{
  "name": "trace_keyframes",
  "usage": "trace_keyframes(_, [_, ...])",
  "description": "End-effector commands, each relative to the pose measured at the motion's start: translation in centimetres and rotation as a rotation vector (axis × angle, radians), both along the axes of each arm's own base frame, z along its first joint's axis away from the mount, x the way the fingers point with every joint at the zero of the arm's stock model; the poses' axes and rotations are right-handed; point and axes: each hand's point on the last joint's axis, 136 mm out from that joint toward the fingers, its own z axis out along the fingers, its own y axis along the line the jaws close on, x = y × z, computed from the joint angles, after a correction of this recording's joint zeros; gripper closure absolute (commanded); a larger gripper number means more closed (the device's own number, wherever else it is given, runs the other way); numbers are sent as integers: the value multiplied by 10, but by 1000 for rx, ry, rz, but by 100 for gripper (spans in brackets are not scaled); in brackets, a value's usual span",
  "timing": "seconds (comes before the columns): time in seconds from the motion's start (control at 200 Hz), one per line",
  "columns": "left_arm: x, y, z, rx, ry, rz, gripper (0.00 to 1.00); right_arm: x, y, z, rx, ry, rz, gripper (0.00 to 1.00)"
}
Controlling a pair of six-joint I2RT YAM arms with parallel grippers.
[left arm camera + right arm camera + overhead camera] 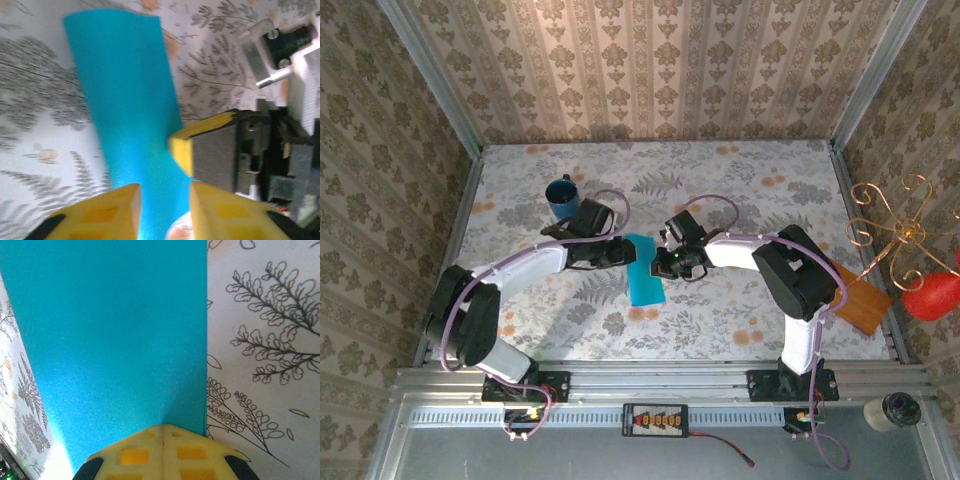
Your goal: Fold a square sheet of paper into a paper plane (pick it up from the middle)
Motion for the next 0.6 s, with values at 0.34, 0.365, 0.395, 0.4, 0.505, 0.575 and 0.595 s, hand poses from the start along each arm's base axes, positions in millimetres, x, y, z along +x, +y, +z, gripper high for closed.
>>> trace_keyframes(0.34, [-9, -34, -43, -33, 196, 31, 100, -64, -75, -80, -333, 262, -102, 96])
trace_keyframes(0.365, [-10, -34, -45, -33, 201, 31, 100, -64, -75, -80, -334, 262, -103, 96])
trace_keyframes(0.395, [-10, -35, -47, -35, 207, 30, 100, -65, -75, -81, -336, 265, -103, 96])
trace_keyframes(0.4, [-10, -35, -47, -34, 209, 30, 100, -65, -75, -81, -336, 265, -103, 96])
trace_keyframes(0.505, [-12, -37, -51, -42, 221, 26, 100, -67, -76, -84, -342, 272, -101, 97])
trace_keyframes(0.575, [-12, -38, -52, -44, 224, 24, 100, -68, -77, -85, -343, 274, -101, 97])
trace_keyframes(0.595, [-12, -38, -52, -43, 226, 25, 100, -68, -77, -85, -344, 276, -101, 97])
